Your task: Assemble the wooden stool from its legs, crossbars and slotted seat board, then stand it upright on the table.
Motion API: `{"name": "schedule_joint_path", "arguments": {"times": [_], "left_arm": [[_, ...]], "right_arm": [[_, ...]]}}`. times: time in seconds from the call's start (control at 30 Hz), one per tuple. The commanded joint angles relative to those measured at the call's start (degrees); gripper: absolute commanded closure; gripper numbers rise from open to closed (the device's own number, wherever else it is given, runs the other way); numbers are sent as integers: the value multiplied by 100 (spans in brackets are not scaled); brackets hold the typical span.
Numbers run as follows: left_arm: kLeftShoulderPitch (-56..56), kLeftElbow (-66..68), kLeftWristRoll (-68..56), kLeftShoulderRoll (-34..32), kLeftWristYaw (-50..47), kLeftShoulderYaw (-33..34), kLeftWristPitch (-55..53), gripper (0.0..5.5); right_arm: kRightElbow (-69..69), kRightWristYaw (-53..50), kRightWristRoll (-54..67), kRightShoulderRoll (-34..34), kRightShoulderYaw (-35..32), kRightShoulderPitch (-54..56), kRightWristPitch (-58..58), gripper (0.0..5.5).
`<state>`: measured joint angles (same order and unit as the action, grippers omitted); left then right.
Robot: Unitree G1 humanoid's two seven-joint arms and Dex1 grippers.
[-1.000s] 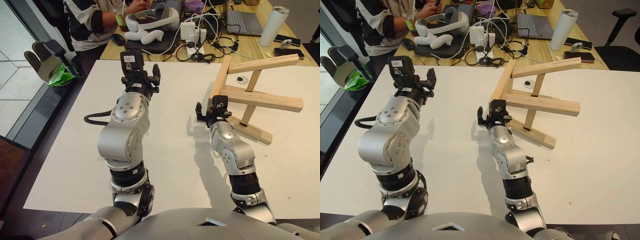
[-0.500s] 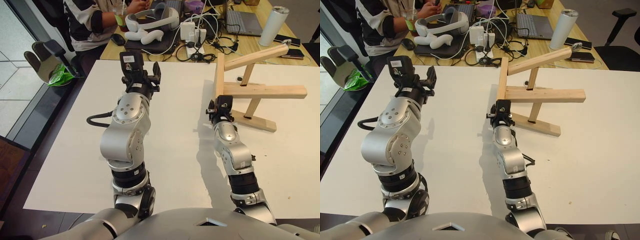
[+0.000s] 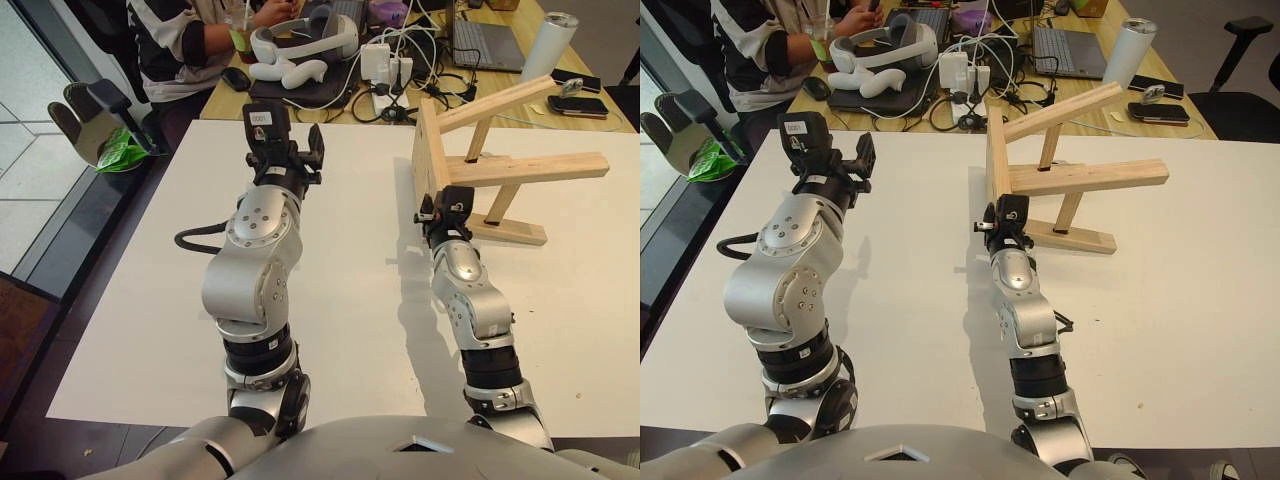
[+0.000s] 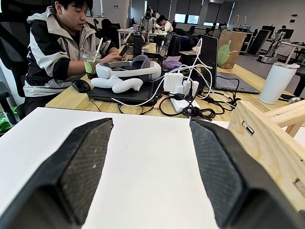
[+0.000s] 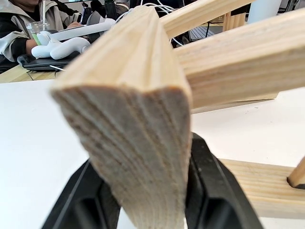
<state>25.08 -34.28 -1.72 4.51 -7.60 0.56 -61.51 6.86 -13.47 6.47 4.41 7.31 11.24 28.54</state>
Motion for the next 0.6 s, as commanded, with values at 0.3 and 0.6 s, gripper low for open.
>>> {"name": "schedule_joint_path", "arguments": {"times": [0.3,0.6], "left_arm": [[62,168,32,-86,74,-39,136,246],[80,172,50,-109,89,-2,144,246]], "right_arm": [[624,-589,1182,1531,-248,419,277,411],[863,-1036,1940,1782,-318,843,421,411]]}}
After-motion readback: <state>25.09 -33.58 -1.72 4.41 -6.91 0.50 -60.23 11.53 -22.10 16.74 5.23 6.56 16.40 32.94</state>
